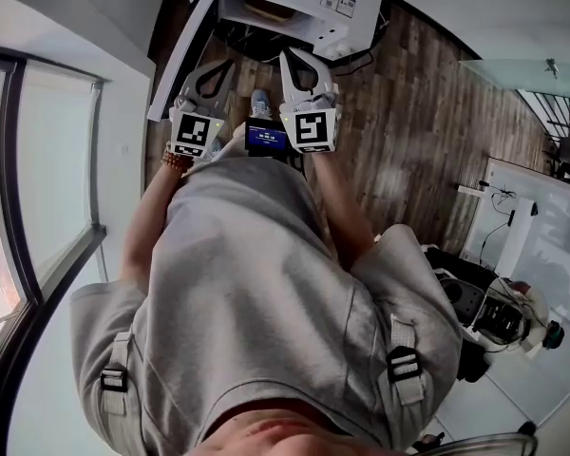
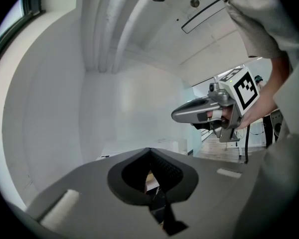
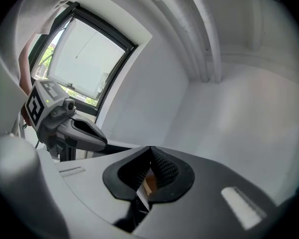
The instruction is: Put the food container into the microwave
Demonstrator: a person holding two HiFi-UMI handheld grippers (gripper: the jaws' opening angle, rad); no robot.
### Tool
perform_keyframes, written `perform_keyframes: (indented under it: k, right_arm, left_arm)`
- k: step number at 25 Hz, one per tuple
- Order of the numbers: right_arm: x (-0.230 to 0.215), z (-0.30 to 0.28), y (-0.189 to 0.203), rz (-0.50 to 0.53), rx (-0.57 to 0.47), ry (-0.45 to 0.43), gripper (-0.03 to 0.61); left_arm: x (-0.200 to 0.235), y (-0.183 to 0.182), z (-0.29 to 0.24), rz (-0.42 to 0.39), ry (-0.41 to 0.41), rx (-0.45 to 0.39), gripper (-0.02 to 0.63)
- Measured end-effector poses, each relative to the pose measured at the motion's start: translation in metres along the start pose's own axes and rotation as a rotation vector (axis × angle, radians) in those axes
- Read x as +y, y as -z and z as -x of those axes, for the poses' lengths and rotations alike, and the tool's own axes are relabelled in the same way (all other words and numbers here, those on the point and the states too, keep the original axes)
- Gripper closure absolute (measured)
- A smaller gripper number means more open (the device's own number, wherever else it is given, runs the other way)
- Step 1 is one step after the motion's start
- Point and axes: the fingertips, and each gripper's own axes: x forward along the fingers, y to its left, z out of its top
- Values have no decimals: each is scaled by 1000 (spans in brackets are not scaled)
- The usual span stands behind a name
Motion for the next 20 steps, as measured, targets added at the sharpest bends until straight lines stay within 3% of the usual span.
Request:
perform_keyframes:
  k: [20]
  right_arm:
    - [11, 9, 4, -46, 3, 3, 568]
  left_arm:
    - [3, 1, 6, -13, 4, -3, 617]
